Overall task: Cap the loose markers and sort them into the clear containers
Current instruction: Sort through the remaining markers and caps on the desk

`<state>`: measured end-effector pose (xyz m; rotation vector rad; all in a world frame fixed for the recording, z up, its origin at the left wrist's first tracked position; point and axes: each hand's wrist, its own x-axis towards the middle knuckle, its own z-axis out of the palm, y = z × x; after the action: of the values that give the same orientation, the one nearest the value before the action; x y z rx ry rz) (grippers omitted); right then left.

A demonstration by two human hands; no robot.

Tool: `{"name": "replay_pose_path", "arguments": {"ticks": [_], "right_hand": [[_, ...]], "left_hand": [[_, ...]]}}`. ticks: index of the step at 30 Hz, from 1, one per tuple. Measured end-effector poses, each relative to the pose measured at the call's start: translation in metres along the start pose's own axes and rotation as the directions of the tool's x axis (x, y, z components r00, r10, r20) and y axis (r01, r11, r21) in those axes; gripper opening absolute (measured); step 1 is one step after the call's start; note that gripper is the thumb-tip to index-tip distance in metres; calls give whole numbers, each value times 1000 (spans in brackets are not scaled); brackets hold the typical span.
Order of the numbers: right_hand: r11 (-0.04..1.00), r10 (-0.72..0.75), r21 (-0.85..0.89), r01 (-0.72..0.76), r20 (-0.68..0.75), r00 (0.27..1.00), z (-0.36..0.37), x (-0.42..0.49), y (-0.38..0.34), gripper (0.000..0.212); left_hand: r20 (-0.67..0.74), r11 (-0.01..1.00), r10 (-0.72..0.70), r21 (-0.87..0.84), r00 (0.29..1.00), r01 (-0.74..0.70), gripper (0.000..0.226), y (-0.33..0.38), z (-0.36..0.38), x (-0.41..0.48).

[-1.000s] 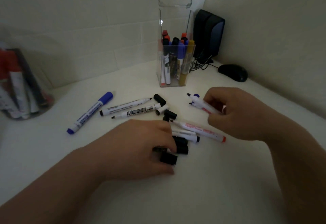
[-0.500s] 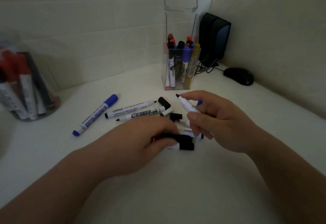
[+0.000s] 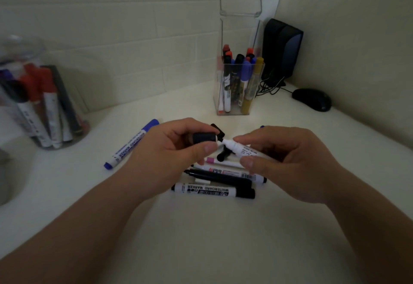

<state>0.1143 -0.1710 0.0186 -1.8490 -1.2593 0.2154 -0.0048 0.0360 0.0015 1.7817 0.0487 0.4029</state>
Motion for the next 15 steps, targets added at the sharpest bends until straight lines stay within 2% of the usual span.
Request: {"name": "replay_pose_path", "arguments": {"ticks": [7,13,15], "right_hand": [[977,-87,-193,97,58,995,3,1,-7,35],[870,-167,-462,171,50,985,8,-2,-9,33],[832,-210,-516,201,41,977,8,-3,-11,25]], "left_hand": [[89,991,20,132,996,-32,21,-3,4,-1],[145,987,-47,159,988,23,23,-1,3,-3],[149,990,-59,137,987,39,27,1,4,-3]]}}
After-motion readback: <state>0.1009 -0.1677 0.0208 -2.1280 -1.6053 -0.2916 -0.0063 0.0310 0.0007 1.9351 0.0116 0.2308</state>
